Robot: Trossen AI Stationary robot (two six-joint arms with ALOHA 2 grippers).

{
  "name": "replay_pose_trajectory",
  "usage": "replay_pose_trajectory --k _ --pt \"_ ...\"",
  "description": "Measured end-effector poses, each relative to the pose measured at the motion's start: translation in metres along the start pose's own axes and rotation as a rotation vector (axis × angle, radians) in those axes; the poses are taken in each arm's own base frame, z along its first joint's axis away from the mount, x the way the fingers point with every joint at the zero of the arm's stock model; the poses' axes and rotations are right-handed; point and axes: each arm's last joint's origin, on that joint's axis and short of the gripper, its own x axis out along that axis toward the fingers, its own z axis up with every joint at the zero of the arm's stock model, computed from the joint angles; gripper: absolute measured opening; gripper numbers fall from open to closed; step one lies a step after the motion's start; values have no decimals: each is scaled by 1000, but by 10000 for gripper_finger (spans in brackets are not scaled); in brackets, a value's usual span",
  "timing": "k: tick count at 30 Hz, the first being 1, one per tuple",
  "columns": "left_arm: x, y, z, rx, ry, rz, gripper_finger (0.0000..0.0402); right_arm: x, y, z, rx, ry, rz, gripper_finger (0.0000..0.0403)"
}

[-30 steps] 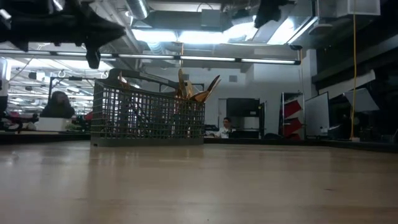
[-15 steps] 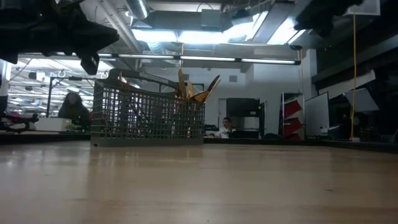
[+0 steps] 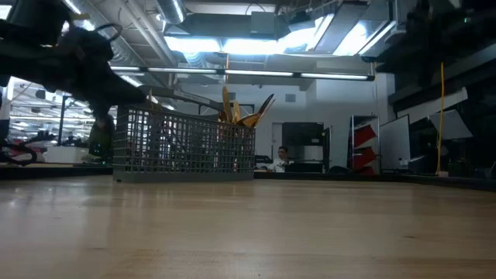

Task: Sort silverware
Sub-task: Return to Home Position

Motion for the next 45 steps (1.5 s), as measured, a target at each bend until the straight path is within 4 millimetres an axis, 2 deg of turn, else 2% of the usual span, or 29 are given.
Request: replay_pose_trajectory --k 4,8,15,22,33,45 --pt "0 4 -4 0 29 82 40 12 -6 -16 23 -72 42 119" --pt "0 4 -7 101 62 89 40 20 -11 -27 23 -110 49 119" --pt "-1 6 -12 245 121 99 40 27 -23 -50 21 -74 -82 119" --pt "-2 8 -17 276 173 108 40 32 -31 -70 19 -14 -119 119" --pt "-2 8 -17 275 173 107 40 31 -35 -82 9 93 -151 119" --pt "-4 8 -15 271 154 103 40 30 -36 -82 9 97 -152 119"
